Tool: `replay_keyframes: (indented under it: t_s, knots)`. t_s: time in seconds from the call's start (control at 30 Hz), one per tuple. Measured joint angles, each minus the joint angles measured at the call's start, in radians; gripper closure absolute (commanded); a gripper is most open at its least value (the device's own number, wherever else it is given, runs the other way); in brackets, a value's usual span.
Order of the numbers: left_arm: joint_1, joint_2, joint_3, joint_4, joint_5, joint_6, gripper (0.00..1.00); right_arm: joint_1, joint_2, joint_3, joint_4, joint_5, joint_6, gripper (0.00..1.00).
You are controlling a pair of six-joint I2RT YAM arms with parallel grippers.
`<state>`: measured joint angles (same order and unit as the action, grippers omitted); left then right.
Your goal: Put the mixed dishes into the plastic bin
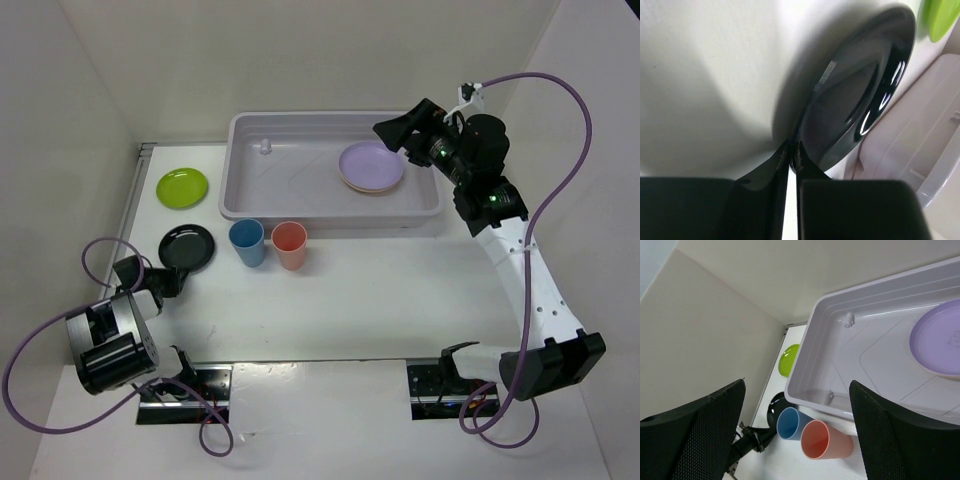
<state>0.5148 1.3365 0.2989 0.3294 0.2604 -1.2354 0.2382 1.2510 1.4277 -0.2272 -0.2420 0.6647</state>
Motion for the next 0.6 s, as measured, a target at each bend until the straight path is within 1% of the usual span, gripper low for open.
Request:
replay_keyframes:
  t_s: [0.03, 0.07, 0.1, 0.13, 0.23, 0.3, 0.4, 0.43, 0.5, 0.6]
  knots:
    - [0.0, 0.002, -0.001, 0.0, -0.001, -0.001, 0.91, 0.0, 0.0, 0.001, 0.0, 0.0, 0.002, 0.11]
    - [0.0, 0.002, -0.001, 0.003, -0.001, 0.0, 0.96, 0.0, 0.0, 0.001, 0.0, -0.001, 0.004, 0.11]
    - [0.0, 0.002, -0.001, 0.005, -0.003, 0.002, 0.98, 0.0, 0.0, 0.001, 0.0, -0.002, 0.006, 0.11]
    - [0.0, 0.0, -0.002, 0.005, -0.004, 0.002, 1.0, 0.0, 0.001, 0.001, 0.0, -0.003, 0.008, 0.11]
    - [0.0, -0.032, -0.005, -0.017, -0.014, 0.005, 1.0, 0.002, 0.005, 0.002, 0.001, -0.007, 0.01, 0.11]
    - [0.0, -0.093, -0.011, -0.063, -0.03, 0.006, 1.0, 0.003, 0.008, 0.002, 0.0, -0.007, 0.011, 0.11]
    - [0.0, -0.263, -0.002, -0.191, -0.069, 0.023, 1.0, 0.011, 0.013, 0.006, -0.001, -0.009, 0.012, 0.11]
    - [0.0, -0.33, 0.017, -0.24, -0.086, 0.032, 1.0, 0.013, 0.014, 0.007, -0.001, -0.01, 0.014, 0.11]
    - [0.0, -0.402, 0.081, -0.324, -0.109, 0.06, 1.0, 0.015, 0.014, 0.008, -0.001, -0.01, 0.014, 0.11]
    - [0.0, -0.419, 0.207, -0.381, -0.12, 0.089, 1.0, 0.02, 0.014, 0.008, -0.001, -0.01, 0.015, 0.11]
